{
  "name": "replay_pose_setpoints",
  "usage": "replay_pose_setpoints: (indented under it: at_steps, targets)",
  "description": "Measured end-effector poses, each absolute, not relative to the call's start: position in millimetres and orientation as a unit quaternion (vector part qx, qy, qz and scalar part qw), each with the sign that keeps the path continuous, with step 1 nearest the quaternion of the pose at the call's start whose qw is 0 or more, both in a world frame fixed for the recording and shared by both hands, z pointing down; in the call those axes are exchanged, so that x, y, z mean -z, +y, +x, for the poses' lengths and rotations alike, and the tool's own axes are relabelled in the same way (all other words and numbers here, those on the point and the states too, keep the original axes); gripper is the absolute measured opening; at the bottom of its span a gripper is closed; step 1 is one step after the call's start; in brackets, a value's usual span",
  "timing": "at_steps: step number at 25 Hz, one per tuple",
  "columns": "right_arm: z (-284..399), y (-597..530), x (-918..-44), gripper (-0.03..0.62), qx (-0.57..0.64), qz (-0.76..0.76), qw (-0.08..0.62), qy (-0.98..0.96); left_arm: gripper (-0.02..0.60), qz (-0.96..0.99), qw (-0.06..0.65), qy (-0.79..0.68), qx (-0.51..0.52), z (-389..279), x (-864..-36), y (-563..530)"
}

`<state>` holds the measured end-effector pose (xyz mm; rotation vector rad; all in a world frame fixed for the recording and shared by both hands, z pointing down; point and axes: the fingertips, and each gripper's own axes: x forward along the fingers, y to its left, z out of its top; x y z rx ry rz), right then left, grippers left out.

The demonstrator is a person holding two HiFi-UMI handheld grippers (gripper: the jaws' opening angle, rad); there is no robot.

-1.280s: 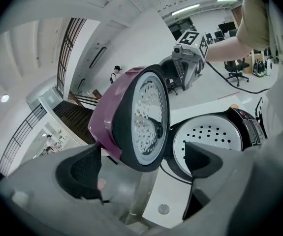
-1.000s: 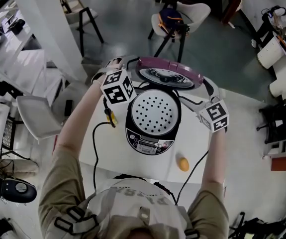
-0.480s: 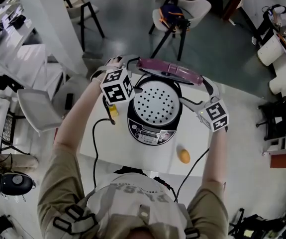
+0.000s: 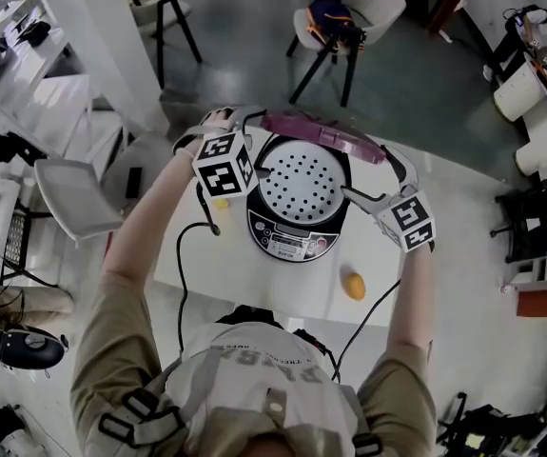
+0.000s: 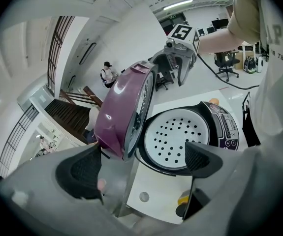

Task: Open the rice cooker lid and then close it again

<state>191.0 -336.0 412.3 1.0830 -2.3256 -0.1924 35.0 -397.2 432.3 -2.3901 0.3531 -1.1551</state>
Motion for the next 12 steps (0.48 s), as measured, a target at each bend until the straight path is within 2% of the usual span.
replay_pose_setpoints:
  at_steps: [12]
  targets:
    - [182, -311, -428, 0.485, 0.06, 0.384, 0.302, -0.871, 0.546, -0.86, 0.229, 0.106, 0.443, 23, -451, -369]
